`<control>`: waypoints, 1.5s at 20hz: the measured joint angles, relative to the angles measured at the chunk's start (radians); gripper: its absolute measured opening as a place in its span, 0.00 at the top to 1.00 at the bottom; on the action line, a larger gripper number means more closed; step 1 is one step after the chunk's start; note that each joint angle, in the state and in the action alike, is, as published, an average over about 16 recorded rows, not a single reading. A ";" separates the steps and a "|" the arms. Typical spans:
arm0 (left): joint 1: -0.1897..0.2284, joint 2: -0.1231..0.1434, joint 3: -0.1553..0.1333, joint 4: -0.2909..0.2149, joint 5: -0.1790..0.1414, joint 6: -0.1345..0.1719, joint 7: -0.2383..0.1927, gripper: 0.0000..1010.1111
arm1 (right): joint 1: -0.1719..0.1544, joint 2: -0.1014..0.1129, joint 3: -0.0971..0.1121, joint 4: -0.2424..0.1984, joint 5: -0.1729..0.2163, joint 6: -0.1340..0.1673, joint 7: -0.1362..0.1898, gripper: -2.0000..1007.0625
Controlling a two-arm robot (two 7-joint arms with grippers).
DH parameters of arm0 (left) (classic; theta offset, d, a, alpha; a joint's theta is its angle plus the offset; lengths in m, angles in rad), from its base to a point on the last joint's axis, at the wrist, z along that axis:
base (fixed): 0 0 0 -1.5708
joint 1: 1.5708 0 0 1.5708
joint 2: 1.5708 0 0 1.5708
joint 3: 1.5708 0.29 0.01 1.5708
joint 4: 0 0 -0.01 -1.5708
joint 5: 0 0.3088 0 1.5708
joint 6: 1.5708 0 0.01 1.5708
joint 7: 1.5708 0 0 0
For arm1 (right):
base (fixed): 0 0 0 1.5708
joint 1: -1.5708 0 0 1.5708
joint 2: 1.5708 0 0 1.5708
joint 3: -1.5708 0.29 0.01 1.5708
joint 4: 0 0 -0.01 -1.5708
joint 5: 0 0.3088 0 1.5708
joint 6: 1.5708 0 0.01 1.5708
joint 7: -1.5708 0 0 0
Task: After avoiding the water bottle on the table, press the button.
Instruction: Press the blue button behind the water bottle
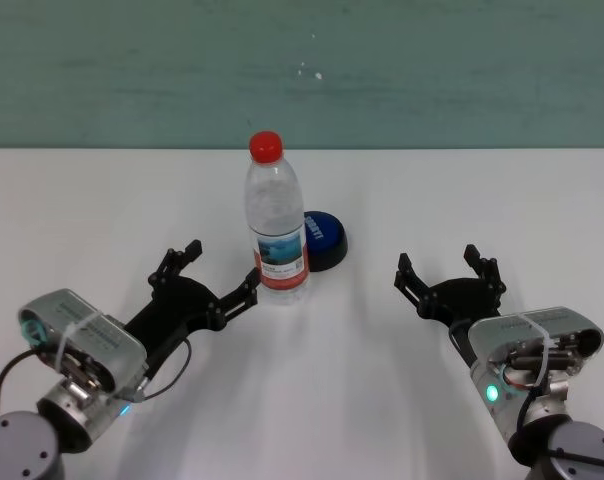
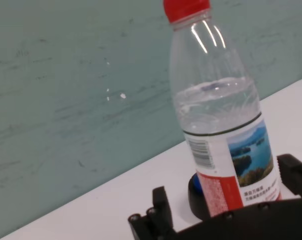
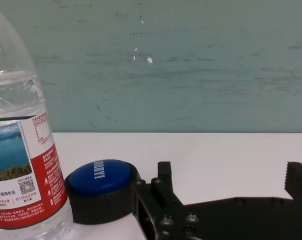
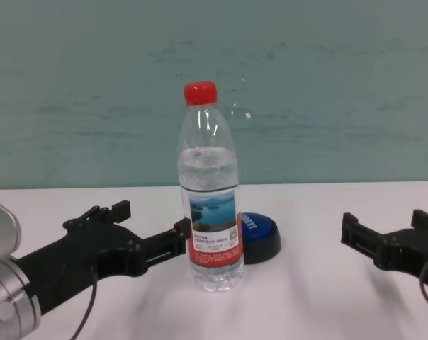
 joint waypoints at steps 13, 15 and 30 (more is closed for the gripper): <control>0.013 0.026 -0.014 -0.027 -0.017 -0.003 -0.011 0.01 | 0.000 0.000 0.000 0.000 0.000 0.000 0.000 0.00; 0.016 0.039 -0.021 -0.036 -0.026 -0.004 -0.018 0.01 | 0.000 0.000 0.000 0.000 0.000 0.000 0.000 0.00; -0.024 0.170 -0.071 -0.044 -0.097 -0.036 -0.107 0.01 | 0.000 0.000 0.000 0.000 0.000 0.000 0.000 0.00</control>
